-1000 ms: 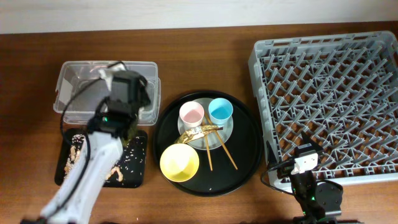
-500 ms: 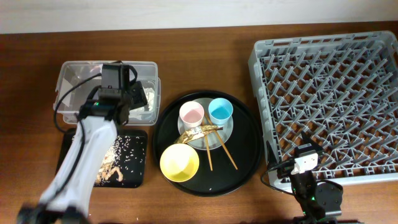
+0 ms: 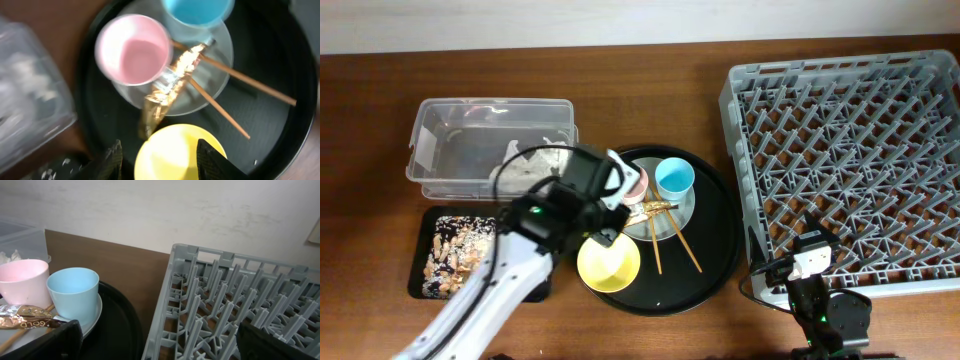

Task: Sort waste into correct bins and load items into the dishwasher rack
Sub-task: 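Grasp the gold snack wrapper on the plate with the left gripper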

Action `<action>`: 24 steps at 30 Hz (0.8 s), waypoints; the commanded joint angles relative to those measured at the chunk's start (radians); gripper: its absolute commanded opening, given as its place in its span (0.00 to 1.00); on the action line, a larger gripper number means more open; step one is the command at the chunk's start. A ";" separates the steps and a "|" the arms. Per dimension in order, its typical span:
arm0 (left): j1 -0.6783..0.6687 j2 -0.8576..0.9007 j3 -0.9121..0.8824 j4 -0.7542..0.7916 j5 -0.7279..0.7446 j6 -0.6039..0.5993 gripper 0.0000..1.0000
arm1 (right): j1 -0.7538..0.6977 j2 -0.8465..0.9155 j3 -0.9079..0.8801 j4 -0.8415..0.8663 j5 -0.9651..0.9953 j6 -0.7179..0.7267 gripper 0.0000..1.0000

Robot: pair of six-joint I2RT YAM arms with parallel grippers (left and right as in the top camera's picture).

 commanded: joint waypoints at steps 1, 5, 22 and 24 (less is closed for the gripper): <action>-0.026 0.065 -0.025 0.030 0.000 0.119 0.47 | 0.005 -0.004 -0.005 -0.005 0.006 0.012 0.99; -0.036 0.154 -0.026 0.028 0.003 0.117 0.47 | 0.005 -0.004 -0.005 -0.005 0.006 0.012 0.99; -0.055 0.369 -0.029 0.198 -0.044 0.118 0.54 | 0.005 -0.004 -0.005 -0.005 0.006 0.012 0.99; -0.055 0.380 -0.029 0.221 -0.072 0.118 0.55 | 0.005 -0.004 -0.005 -0.005 0.006 0.012 0.99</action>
